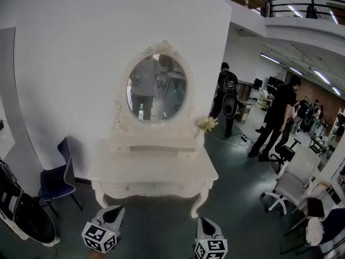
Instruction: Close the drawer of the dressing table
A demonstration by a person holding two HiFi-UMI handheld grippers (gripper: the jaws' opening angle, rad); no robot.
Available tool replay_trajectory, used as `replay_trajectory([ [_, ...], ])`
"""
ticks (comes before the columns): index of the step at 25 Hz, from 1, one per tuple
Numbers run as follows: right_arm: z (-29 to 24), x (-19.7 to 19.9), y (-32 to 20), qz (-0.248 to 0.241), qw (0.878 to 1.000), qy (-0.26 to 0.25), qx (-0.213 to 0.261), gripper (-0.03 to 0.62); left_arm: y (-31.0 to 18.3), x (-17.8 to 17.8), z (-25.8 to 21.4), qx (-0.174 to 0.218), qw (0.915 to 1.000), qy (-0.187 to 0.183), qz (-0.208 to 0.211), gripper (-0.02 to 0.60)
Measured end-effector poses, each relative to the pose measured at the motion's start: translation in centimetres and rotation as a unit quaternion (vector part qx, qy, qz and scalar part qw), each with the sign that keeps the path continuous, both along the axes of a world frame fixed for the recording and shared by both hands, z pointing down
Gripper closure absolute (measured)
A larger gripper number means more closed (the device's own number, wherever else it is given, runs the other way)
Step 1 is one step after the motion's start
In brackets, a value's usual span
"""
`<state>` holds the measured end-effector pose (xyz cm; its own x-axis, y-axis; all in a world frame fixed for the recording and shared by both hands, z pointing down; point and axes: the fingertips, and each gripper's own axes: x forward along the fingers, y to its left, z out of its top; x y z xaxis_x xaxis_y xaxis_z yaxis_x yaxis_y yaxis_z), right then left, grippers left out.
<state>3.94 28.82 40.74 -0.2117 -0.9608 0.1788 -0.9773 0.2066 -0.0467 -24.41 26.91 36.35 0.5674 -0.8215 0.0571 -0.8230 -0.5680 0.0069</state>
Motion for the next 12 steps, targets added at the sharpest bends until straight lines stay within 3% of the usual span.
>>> replay_trajectory([
  [12, 1.0, 0.4, 1.1, 0.006, 1.000, 0.008, -0.001, 0.557, 0.9, 1.0, 0.9, -0.010, 0.9998, -0.004, 0.015, 0.583],
])
